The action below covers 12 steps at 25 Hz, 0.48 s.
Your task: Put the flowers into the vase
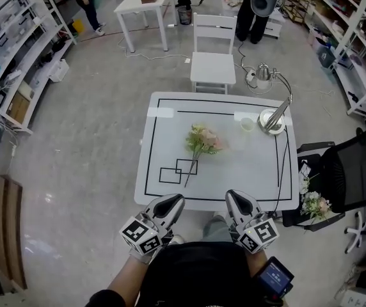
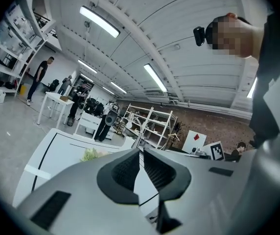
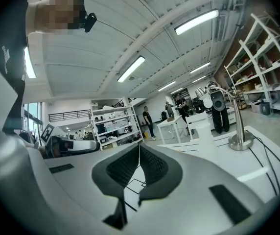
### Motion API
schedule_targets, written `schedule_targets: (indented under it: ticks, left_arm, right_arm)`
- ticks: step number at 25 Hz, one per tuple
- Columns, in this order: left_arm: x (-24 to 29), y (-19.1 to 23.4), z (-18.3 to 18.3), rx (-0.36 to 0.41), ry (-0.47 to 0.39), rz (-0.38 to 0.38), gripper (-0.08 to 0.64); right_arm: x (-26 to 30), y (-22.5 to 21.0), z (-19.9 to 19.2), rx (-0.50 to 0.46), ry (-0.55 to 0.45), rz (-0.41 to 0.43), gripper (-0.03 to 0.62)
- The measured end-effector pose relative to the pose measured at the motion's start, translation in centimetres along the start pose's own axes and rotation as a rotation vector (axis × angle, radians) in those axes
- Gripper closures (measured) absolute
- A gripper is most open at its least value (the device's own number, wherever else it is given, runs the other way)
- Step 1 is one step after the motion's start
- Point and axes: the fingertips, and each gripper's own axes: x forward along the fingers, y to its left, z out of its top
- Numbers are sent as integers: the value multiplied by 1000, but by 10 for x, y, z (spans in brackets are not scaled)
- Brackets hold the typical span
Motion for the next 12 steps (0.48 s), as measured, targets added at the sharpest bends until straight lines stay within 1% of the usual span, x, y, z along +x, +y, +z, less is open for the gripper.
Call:
schedule_targets:
  ticks: [5, 12]
  left_arm:
    - [44, -2, 8, 6, -7, 16, 549]
    - [87, -5, 16, 3, -7, 59, 533]
  right_arm:
    - [4, -43, 16, 5, -3, 13, 580]
    - [9, -87, 35, 15, -3, 48, 580]
